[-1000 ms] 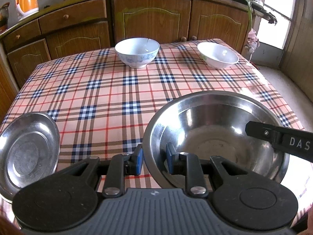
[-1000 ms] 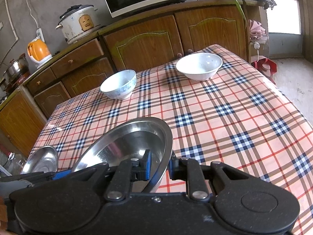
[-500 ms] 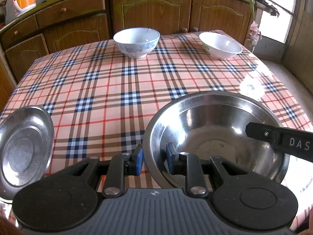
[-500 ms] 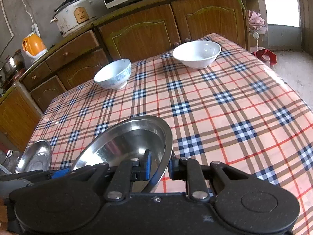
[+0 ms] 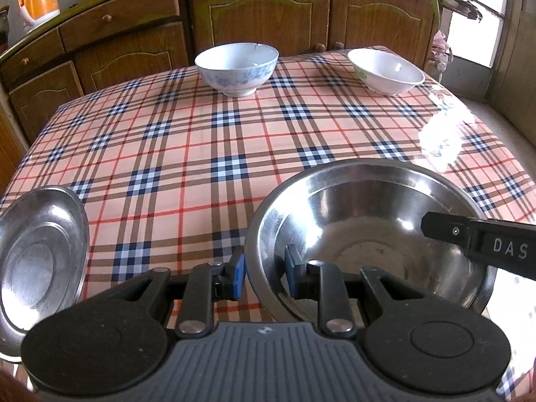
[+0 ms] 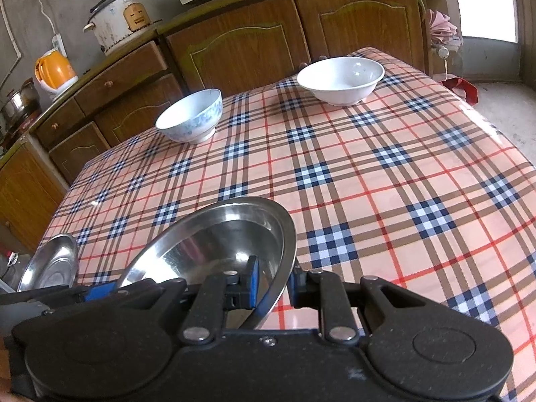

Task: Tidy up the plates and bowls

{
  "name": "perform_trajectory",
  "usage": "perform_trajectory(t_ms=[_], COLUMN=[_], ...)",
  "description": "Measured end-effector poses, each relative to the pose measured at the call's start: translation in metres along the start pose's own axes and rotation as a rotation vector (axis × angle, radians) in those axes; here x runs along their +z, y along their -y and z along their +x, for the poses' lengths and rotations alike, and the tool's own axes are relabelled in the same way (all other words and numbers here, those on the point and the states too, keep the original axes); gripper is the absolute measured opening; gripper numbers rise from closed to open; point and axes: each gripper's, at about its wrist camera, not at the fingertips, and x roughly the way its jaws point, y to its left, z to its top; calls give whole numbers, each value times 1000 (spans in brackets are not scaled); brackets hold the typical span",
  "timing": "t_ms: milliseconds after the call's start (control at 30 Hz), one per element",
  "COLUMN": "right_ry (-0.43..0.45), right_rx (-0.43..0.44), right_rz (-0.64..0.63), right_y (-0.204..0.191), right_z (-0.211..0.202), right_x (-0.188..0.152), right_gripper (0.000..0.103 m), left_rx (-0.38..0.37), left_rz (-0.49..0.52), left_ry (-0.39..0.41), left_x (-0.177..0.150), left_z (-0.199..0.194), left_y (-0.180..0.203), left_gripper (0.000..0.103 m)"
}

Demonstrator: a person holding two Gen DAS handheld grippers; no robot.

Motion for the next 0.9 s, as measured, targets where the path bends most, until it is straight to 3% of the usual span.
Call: perform_trajectory(t_ms=[533,767,900], right_ry=[-13,15,35], right_rx=[-14,-55,-66], right_rz=[-19,-26,-24], right_y=[-3,-3,0], right_z=[10,-3,-14], right_x=[2,5,9], right_gripper=[25,41,42], left_rx=[5,15,12], left_rz=[-8,-32,-37], left_ry=[-2,10,22], left_x=[1,2,5], left_z=[7,-2,-10], left_y=[-4,-9,-10], left_gripper=[29,43,48])
